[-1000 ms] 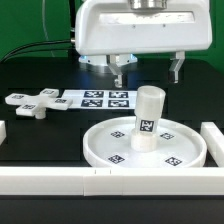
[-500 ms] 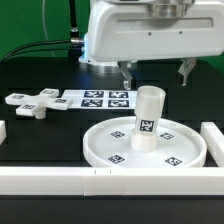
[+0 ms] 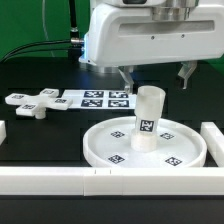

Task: Assemble round table

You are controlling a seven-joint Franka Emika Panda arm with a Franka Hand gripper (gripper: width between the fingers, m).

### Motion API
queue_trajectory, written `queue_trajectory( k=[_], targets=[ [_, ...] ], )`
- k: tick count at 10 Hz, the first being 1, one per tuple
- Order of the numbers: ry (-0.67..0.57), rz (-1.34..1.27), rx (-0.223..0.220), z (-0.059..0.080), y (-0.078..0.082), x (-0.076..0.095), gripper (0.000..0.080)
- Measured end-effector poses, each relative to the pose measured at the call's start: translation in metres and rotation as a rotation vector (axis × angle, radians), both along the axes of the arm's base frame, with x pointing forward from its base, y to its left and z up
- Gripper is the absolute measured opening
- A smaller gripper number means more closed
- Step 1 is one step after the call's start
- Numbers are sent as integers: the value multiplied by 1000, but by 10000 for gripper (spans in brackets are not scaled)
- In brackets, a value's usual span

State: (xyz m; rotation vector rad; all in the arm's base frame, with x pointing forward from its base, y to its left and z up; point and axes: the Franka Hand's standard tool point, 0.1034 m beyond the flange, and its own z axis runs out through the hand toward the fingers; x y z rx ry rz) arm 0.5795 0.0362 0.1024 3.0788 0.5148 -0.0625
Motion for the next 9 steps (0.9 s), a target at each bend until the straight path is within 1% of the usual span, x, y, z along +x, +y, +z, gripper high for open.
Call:
queue_trajectory(
  k=[3,7,8,9],
  targets=[
    [8,-5,0,-6,-7,-5,649],
    [13,2,1,-12,-6,-8,649],
    [14,3,1,-12,-5,-8,511],
    [11,22,1,-14,-4,-9,511]
  ],
)
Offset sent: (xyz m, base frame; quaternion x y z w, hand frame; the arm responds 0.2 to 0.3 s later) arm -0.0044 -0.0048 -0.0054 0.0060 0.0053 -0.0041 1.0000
